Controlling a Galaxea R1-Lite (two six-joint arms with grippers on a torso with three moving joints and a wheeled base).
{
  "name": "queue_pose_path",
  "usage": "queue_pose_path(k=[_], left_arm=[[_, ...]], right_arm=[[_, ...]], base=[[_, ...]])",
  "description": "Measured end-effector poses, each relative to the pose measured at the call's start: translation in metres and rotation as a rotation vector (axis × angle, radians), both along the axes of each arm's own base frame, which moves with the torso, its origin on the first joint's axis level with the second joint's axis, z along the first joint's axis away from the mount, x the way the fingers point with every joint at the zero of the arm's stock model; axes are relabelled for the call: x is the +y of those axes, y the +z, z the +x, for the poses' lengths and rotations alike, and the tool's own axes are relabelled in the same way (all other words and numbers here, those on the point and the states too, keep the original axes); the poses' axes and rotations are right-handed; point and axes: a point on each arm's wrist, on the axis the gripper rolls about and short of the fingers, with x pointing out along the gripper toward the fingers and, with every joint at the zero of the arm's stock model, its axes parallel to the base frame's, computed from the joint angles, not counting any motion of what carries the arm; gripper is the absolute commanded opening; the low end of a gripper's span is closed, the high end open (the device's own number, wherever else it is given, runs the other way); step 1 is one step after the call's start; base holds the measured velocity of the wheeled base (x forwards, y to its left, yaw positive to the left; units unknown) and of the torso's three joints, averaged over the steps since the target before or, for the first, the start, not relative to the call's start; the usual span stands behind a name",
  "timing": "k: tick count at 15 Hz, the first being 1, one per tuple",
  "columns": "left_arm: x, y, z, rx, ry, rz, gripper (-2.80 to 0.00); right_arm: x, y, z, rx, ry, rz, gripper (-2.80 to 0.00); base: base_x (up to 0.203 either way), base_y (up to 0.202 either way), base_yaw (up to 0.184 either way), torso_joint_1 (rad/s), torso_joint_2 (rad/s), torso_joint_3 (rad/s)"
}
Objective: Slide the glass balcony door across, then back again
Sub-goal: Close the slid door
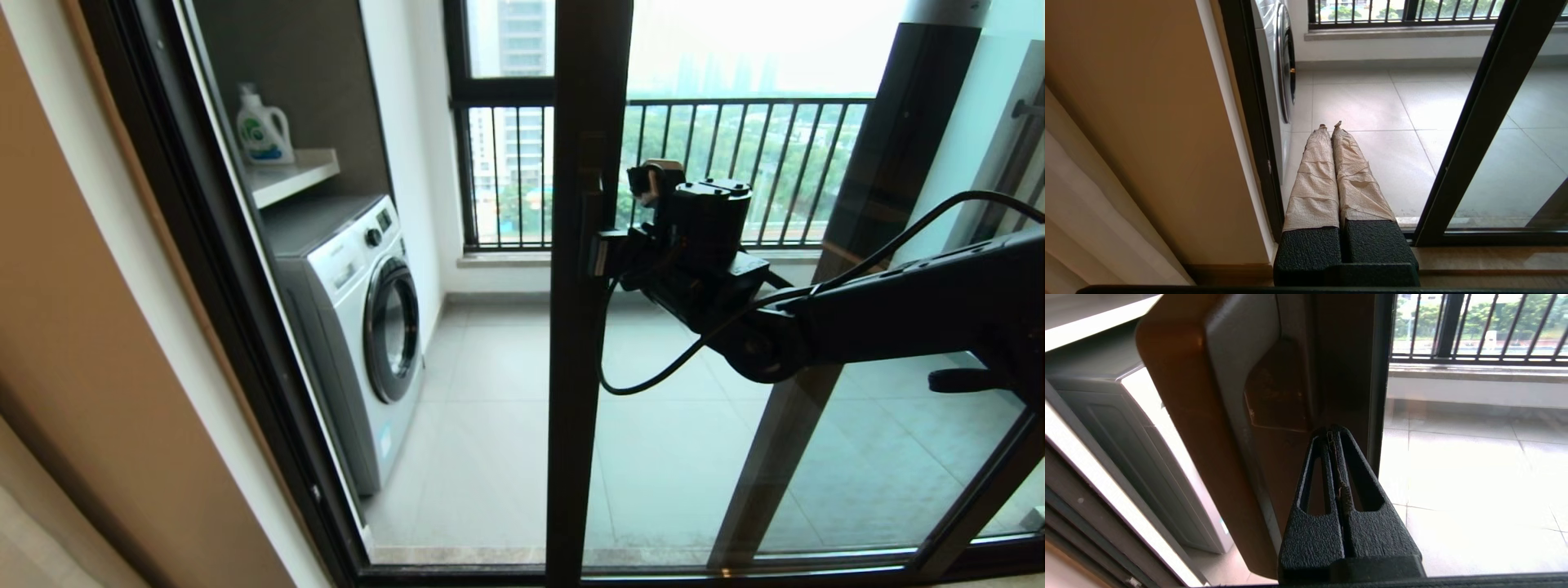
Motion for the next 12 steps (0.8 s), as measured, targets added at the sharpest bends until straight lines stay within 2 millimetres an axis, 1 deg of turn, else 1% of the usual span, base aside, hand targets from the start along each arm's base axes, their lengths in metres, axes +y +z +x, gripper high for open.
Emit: queue_pose_path(k=[3,6,8,9,10,12], left_arm=[[0.0,0.0,0.0,0.0,0.0,0.0,-2.8],[0.0,0.0,0.0,0.0,0.0,0.0,-2.8],[0.0,0.0,0.0,0.0,0.0,0.0,-2.8],[0.0,0.0,0.0,0.0,0.0,0.0,-2.8],[0.0,0.0,0.0,0.0,0.0,0.0,-2.8],[0.0,0.0,0.0,0.0,0.0,0.0,-2.8]], right_arm=[[-0.002,0.004,-0.002,-0.009,-0.066,0.01,-2.8],[-0.014,0.013,-0.017,-0.009,-0.076,0.01,-2.8],[-0.029,0.022,-0.031,-0.009,-0.089,0.008,-2.8],[-0.04,0.027,-0.032,-0.016,-0.11,0.008,-2.8],[-0.052,0.032,-0.031,-0.025,-0.138,0.01,-2.8],[-0.064,0.043,-0.024,-0.06,-0.172,0.025,-2.8]], base=[[0.0,0.0,0.0,0.0,0.0,0.0],[0.0,0.0,0.0,0.0,0.0,0.0],[0.0,0.0,0.0,0.0,0.0,0.0],[0.0,0.0,0.0,0.0,0.0,0.0],[0.0,0.0,0.0,0.0,0.0,0.0],[0.0,0.0,0.0,0.0,0.0,0.0]])
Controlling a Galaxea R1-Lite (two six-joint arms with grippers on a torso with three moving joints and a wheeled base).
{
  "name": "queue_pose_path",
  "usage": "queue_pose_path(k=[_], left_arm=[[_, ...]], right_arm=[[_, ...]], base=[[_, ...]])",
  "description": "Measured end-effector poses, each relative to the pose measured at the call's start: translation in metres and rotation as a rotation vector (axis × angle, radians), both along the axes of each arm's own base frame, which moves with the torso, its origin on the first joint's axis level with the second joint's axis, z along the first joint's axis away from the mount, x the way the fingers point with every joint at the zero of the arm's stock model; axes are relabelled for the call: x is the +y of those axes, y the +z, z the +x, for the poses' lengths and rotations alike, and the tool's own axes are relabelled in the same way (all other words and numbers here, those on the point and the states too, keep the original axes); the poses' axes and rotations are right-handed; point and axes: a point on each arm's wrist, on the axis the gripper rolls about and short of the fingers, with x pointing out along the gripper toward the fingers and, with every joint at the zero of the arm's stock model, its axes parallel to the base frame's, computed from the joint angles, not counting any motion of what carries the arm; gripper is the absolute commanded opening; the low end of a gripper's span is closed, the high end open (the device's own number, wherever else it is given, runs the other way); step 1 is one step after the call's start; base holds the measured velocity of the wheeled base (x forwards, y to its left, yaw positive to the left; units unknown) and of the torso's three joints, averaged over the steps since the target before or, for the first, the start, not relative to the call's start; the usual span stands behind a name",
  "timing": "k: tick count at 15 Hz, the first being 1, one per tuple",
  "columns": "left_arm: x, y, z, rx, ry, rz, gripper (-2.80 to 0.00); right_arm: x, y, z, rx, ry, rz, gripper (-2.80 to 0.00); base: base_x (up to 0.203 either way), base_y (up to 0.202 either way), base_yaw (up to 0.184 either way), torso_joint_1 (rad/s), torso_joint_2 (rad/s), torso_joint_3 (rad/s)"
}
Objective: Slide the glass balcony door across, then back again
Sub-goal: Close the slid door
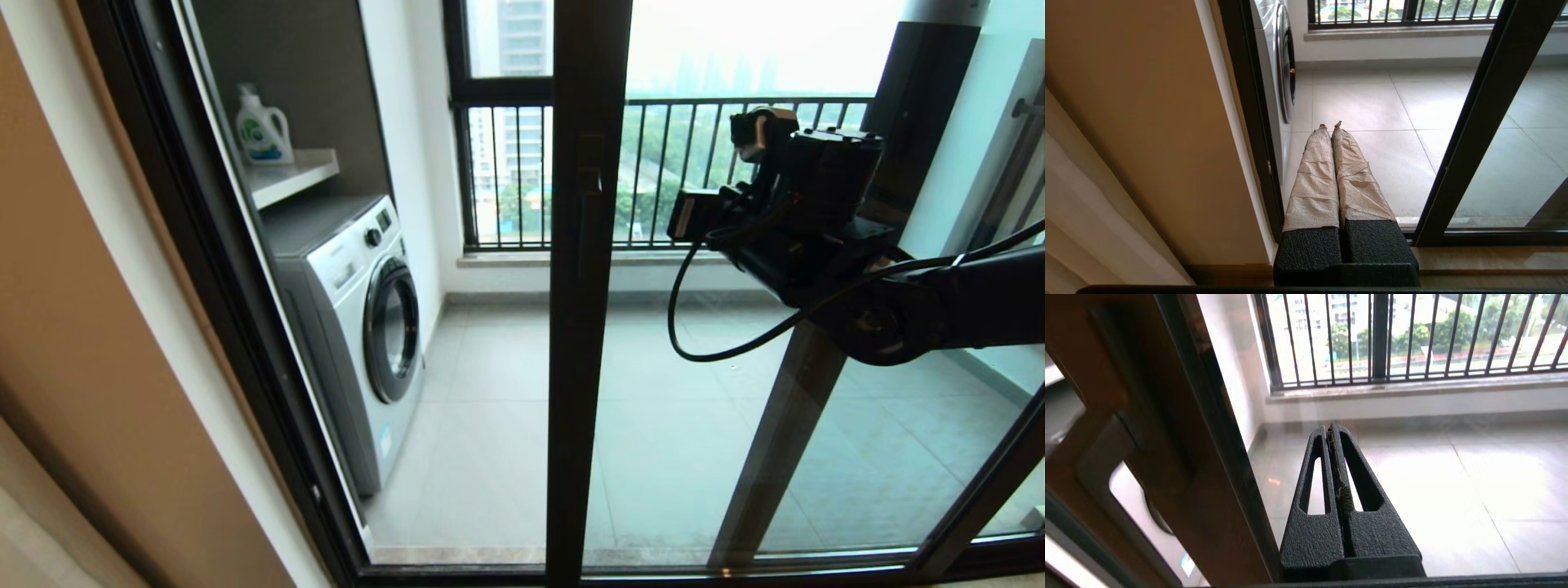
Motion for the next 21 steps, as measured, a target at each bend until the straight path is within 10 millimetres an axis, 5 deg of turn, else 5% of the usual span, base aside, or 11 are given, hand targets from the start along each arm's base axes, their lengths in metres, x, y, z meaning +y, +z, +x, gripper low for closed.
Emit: queue_pose_path(k=[9,21], left_arm=[[0.0,0.0,0.0,0.0,-0.001,0.0,-2.8],[0.0,0.0,0.0,0.0,-0.001,0.0,-2.8]], right_arm=[[0.015,-0.011,0.03,-0.006,0.021,-0.002,-2.8],[0.031,0.012,0.013,-0.026,0.101,-0.02,-2.8]], base=[[0.0,0.0,0.0,0.0,0.0,0.0],[0.0,0.0,0.0,0.0,0.0,0.0]])
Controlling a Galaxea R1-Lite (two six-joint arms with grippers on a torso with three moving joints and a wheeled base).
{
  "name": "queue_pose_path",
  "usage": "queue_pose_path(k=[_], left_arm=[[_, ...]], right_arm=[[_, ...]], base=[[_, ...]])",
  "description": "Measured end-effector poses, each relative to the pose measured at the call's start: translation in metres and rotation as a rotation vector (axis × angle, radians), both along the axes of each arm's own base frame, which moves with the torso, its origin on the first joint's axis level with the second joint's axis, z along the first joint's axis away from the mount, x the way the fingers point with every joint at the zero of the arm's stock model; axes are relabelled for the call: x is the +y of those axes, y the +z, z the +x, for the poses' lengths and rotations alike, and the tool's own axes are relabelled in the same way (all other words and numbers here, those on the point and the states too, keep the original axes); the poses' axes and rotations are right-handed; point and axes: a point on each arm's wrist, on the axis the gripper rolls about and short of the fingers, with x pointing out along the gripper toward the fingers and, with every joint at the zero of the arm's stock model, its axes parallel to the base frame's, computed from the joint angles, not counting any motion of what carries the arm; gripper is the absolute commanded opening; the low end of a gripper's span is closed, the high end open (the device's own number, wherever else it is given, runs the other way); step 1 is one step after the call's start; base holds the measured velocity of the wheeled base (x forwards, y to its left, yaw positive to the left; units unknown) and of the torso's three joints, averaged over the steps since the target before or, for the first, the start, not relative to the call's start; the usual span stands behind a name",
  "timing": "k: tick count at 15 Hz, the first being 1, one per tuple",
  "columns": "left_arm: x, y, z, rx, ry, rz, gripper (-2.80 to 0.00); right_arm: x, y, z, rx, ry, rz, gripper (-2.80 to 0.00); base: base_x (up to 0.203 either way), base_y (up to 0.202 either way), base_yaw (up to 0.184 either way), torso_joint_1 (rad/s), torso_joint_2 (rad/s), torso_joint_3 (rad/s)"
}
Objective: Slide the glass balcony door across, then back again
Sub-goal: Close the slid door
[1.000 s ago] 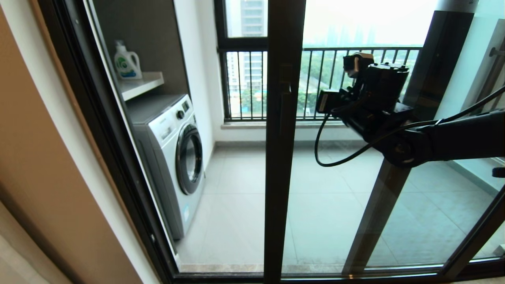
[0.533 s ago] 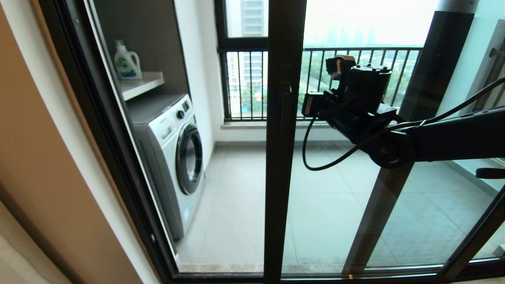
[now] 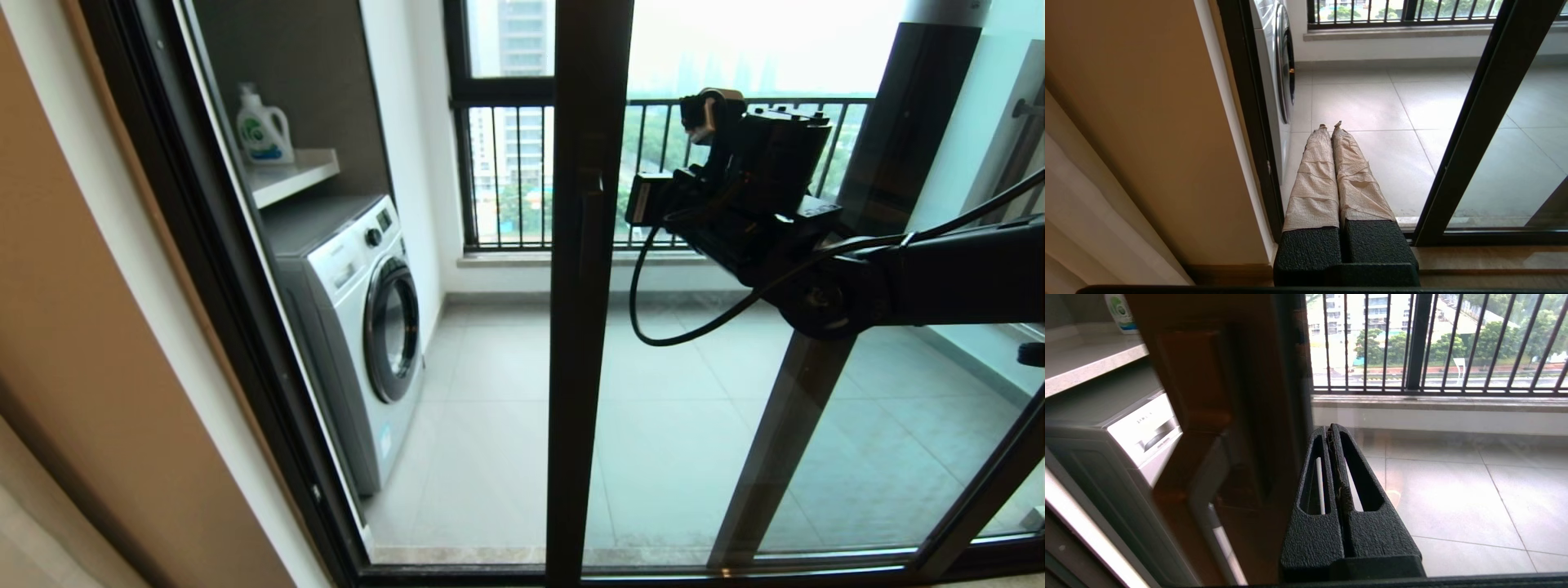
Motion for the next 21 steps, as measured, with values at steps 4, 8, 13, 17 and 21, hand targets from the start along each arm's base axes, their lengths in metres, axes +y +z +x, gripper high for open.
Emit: queue_pose_path(k=[4,8,13,17,21], left_arm=[[0.0,0.0,0.0,0.0,0.0,0.0,-2.8],[0.0,0.0,0.0,0.0,0.0,0.0,-2.8],[0.0,0.0,0.0,0.0,0.0,-0.016,-2.8],[0.0,0.0,0.0,0.001,0.0,-0.025,-2.8],[0.0,0.0,0.0,0.001,0.0,-0.024,-2.8]], right_arm=[[-0.002,-0.001,0.002,0.004,-0.016,0.006,-2.8],[-0.013,0.009,-0.004,-0.013,-0.063,0.012,-2.8],[-0.03,0.016,-0.019,-0.01,-0.086,0.018,-2.8],[-0.049,0.018,-0.028,-0.006,-0.121,0.019,-2.8],[-0.061,0.025,-0.037,-0.017,-0.139,0.036,-2.8]], base=[[0.0,0.0,0.0,0.0,0.0,0.0],[0.0,0.0,0.0,0.0,0.0,0.0],[0.0,0.0,0.0,0.0,0.0,0.0],[0.0,0.0,0.0,0.0,0.0,0.0],[0.0,0.0,0.0,0.0,0.0,0.0]])
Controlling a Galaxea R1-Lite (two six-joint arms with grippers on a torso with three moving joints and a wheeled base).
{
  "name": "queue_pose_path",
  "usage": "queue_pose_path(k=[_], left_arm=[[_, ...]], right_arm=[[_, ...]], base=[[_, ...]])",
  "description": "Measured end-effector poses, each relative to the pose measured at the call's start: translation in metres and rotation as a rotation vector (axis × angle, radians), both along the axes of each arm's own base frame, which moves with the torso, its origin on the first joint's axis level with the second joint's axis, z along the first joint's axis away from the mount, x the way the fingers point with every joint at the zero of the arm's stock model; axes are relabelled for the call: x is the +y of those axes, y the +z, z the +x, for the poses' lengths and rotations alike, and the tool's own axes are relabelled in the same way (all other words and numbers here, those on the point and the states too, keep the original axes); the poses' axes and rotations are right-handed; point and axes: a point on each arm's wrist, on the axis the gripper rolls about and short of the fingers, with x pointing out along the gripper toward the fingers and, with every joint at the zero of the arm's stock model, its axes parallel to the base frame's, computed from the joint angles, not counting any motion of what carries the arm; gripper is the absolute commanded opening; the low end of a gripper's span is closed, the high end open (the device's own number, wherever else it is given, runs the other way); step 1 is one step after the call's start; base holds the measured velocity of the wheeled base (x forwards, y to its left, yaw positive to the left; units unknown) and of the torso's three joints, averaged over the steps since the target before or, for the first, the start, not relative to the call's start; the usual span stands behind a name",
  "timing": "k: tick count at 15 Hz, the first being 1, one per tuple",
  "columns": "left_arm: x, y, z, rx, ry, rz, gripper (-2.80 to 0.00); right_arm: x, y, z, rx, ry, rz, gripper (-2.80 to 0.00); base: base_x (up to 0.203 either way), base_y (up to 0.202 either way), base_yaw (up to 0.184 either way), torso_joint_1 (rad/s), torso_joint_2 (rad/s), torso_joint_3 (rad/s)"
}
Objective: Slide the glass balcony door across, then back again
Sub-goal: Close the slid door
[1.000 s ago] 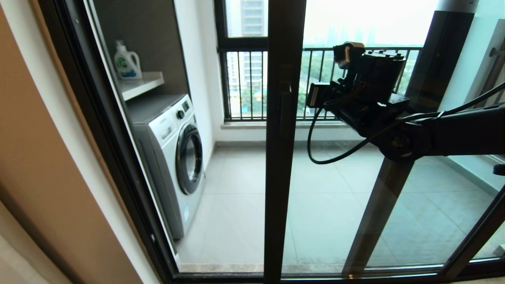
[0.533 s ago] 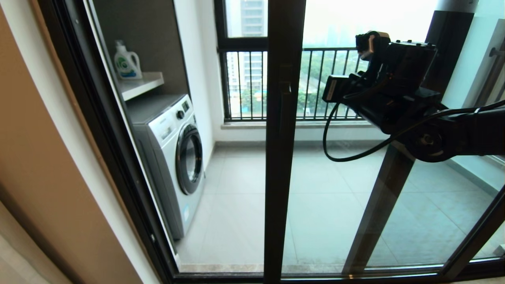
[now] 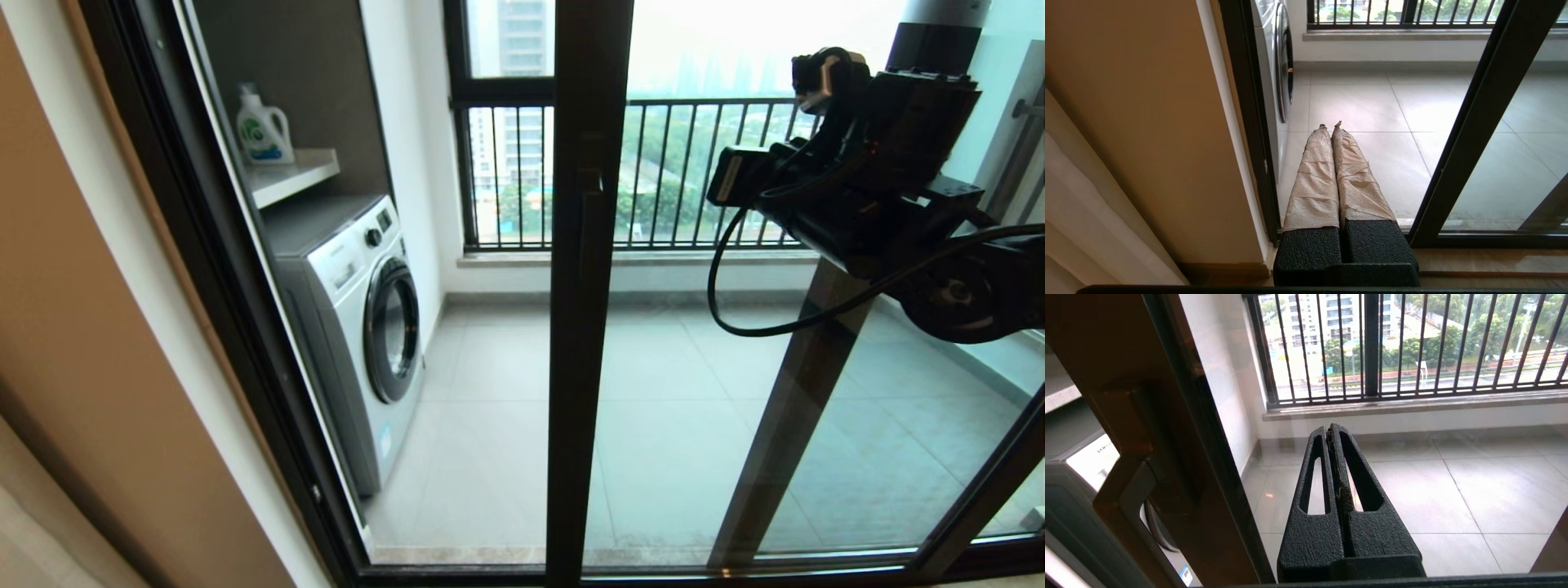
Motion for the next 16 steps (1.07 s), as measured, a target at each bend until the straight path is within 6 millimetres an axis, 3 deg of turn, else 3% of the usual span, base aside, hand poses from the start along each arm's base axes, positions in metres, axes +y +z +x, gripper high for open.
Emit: queue_pose_path(k=[8,12,16], left_arm=[[0.0,0.0,0.0,0.0,0.0,0.0,-2.8],[0.0,0.0,0.0,0.0,0.0,0.001,-2.8],[0.0,0.0,0.0,0.0,0.0,0.001,-2.8]], right_arm=[[-0.008,0.01,-0.011,-0.022,-0.007,0.019,-2.8],[-0.004,0.031,-0.009,-0.064,0.0,0.023,-2.8],[0.013,0.055,-0.009,-0.067,0.043,0.024,-2.8]], base=[[0.0,0.0,0.0,0.0,0.0,0.0],[0.0,0.0,0.0,0.0,0.0,0.0],[0.0,0.0,0.0,0.0,0.0,0.0]])
